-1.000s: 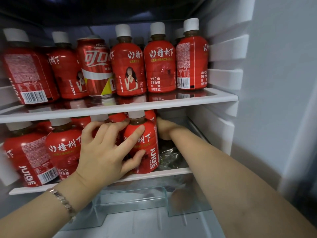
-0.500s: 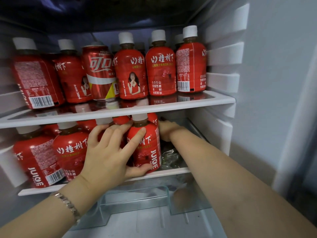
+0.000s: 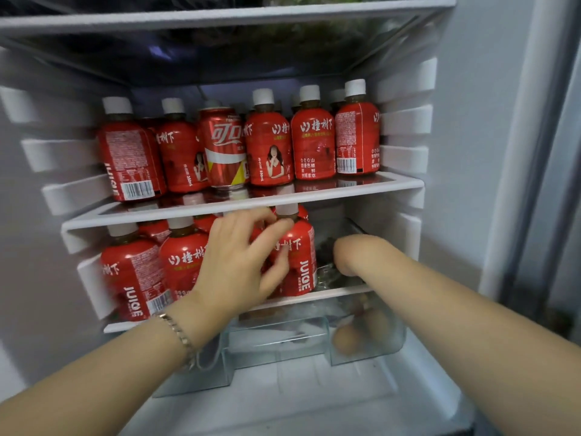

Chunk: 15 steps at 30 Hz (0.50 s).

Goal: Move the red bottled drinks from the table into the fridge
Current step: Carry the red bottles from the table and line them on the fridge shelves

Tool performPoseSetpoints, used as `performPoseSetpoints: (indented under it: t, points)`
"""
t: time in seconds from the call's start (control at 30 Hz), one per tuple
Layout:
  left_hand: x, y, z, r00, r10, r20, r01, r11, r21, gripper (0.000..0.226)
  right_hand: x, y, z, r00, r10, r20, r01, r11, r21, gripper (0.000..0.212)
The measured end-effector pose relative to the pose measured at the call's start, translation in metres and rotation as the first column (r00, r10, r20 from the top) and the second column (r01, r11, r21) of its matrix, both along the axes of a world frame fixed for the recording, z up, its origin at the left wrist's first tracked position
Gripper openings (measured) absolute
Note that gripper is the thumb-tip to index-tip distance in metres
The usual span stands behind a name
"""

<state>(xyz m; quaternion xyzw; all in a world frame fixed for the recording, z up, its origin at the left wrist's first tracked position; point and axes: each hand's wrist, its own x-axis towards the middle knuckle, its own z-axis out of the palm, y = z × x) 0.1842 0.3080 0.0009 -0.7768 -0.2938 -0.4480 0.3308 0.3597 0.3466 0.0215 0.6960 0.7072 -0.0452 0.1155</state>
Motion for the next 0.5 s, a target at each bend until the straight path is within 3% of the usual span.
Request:
performPoseSetpoints:
  t: [0.1, 0.17, 0.27, 0.4, 0.5]
  points:
    - [0.005, -0.004, 0.030, 0.968, -0.022, 0.249, 0.050, 0.993, -0.107, 0.029, -0.011, -0.042, 0.036, 0.994, 0.059, 0.089, -0.055, 0.997, -0.053, 0.029]
    - [0.003, -0.004, 0.049, 0.920, 0.004, 0.392, 0.079, 0.978, -0.195, 0.031, -0.020, -0.066, 0.063, 0.995, 0.078, 0.066, -0.079, 0.997, 0.018, 0.028]
    - [-0.005, 0.006, 0.069, 0.881, 0.127, 0.456, 0.014, 0.956, -0.294, 0.040, -0.028, -0.087, 0.094, 0.992, 0.117, -0.044, -0.102, 0.959, 0.265, 0.022]
    - [-0.023, 0.025, 0.091, 0.850, 0.256, 0.459, -0.036, 0.899, -0.436, 0.064, -0.036, -0.064, 0.110, 0.938, 0.241, -0.250, 0.005, 0.712, 0.702, 0.030]
    - [-0.025, 0.038, 0.102, 0.835, 0.327, 0.443, -0.042, 0.840, -0.541, 0.078, -0.037, -0.023, 0.106, 0.910, 0.283, -0.304, 0.084, 0.591, 0.802, 0.054]
